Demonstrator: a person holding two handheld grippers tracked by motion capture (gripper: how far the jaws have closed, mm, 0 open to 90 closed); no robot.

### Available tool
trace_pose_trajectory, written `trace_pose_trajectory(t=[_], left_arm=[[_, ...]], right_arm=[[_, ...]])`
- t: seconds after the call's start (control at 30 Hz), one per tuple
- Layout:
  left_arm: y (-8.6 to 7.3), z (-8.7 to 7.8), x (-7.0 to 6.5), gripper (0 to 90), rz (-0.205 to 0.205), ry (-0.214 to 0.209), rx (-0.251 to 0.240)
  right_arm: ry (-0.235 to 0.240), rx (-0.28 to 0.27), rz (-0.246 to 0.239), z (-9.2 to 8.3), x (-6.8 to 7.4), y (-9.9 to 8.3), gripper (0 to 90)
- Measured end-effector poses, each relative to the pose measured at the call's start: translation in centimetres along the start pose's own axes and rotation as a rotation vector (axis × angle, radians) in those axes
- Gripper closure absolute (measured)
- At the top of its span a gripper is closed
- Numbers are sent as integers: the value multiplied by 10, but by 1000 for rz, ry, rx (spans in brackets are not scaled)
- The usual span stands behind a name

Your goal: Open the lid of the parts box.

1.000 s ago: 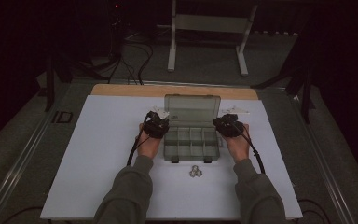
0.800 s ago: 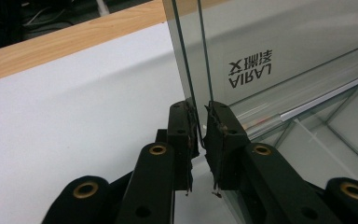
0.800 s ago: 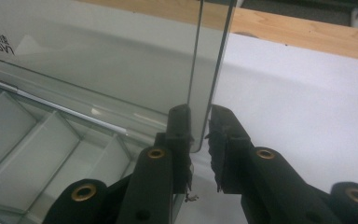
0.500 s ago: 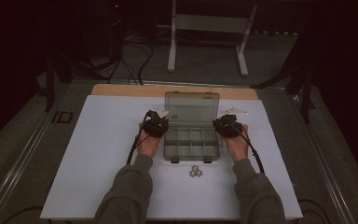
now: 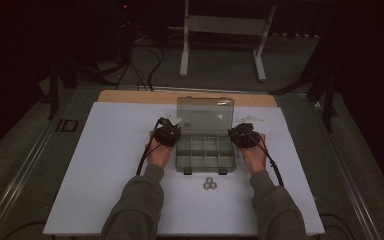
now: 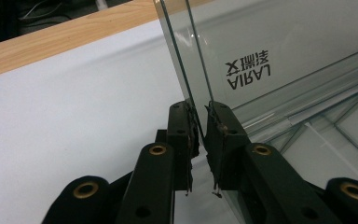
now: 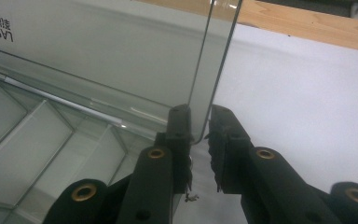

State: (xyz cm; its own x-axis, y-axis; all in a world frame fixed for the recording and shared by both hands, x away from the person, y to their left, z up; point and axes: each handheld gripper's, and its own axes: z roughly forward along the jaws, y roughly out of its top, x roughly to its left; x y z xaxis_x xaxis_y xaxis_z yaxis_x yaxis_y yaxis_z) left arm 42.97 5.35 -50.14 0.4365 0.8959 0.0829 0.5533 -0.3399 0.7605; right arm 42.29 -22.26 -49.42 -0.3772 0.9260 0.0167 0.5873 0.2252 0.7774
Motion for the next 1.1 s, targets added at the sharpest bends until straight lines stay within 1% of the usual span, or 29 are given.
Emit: trace_pose_trajectory(t=[0.23,0.47,0.67,0.7,0.83,0.97,1.03,1.1], left_arm=[[0,0,0,802,13,0,1],[0,-1,0,791,10,3,3],[-1,-2,4,752,6,-4,4],[-1,-3,5,748,1,-5,3],[-1,-4,7,727,1,-7,5],[-1,-6,8,703,-3,-19,-1],[-1,-8,8,676,-9,-25,-7],[-1,-10,9,640,-11,-34,-10]], right_arm=[[1,1,-2,0,0,0,780],[5,-1,-2,1,0,0,772],[8,-1,-14,0,0,0,765],[7,-1,-13,0,0,0,763],[8,0,-12,-1,-1,0,749],[9,-5,-12,-4,-2,1,721],[12,-11,-15,-6,-2,1,694],[28,-18,-11,-8,-2,1,648]])
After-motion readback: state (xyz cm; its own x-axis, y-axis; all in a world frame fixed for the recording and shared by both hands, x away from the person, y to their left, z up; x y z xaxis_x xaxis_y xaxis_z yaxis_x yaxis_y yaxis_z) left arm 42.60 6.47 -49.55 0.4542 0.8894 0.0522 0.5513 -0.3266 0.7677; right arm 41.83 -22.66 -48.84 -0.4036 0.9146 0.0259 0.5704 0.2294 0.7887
